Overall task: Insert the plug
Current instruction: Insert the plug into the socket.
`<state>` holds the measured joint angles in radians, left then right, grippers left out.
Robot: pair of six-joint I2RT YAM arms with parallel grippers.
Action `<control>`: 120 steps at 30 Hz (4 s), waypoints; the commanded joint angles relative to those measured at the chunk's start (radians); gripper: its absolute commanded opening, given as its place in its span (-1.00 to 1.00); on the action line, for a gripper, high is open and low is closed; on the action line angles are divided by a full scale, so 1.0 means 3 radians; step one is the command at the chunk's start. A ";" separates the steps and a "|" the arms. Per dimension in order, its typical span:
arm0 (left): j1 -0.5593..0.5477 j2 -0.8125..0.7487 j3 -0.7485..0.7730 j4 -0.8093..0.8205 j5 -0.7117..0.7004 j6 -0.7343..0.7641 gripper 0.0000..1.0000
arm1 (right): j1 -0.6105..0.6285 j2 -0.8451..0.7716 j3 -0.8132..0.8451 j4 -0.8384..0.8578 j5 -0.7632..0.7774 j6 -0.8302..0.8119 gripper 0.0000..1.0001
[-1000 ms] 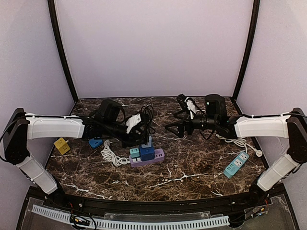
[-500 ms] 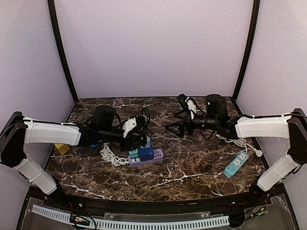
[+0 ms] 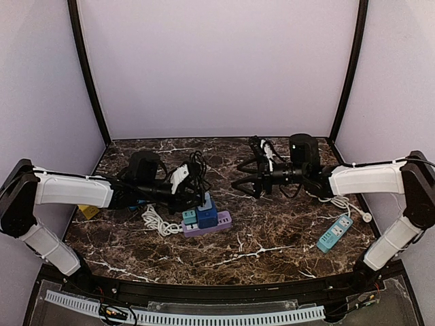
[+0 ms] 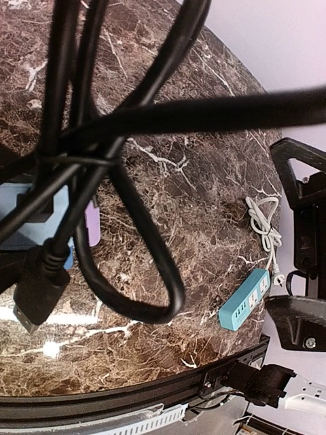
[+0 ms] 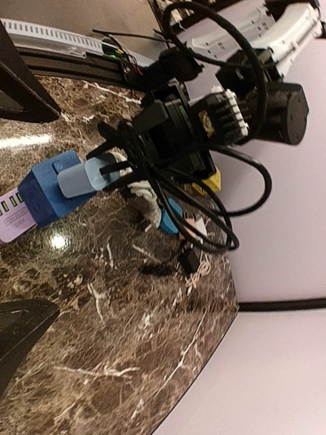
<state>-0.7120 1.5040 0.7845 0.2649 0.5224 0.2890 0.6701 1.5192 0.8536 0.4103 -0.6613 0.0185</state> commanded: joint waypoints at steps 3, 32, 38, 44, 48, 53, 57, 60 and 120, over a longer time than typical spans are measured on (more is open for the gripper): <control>-0.0052 0.0095 -0.0222 -0.0589 -0.0331 0.0392 -0.99 | 0.0173 0.0640 0.0583 -0.0378 -0.0865 -0.0860 0.44; -0.0047 -0.0011 -0.0199 -0.0515 -0.0043 0.0461 -0.33 | 0.0426 0.1393 0.0963 -0.0201 -0.0699 -0.1216 -1.00; -0.0026 -0.0160 -0.0419 -0.0075 -0.0094 0.0211 0.21 | 0.0378 0.1440 0.1028 -0.0321 -0.0763 -0.1360 -1.00; -0.0020 -0.0311 -0.0535 0.0057 -0.0171 0.0125 0.03 | 0.0367 0.1480 0.1036 -0.0340 -0.0852 -0.1423 -1.00; -0.0016 -0.0399 -0.0528 0.0164 -0.0159 0.0063 0.03 | 0.0366 0.1481 0.1003 -0.0311 -0.0889 -0.1446 -1.00; -0.0014 -0.0347 -0.0523 0.0563 -0.0093 -0.0036 0.01 | 0.0353 0.1496 0.1009 -0.0122 -0.0920 -0.1408 -1.00; -0.0014 -0.0251 -0.0526 0.0614 -0.0049 -0.0074 -0.04 | 0.0349 0.1475 0.1050 -0.0045 -0.0871 -0.1408 -1.00; -0.0014 -0.0200 -0.0533 0.0659 -0.0101 -0.0087 -0.19 | 0.0348 0.1475 0.1051 -0.0014 -0.0854 -0.1409 -1.00; -0.0239 -0.0129 -0.0025 -0.0199 -0.0254 0.0381 -0.99 | 0.0515 0.1432 0.0808 -0.0168 -0.0631 -0.1280 -1.00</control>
<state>-0.7479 1.4448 0.7532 0.1936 0.4446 0.3008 0.7952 1.9331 1.1179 0.3420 -0.8970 -0.3748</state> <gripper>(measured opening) 0.263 0.235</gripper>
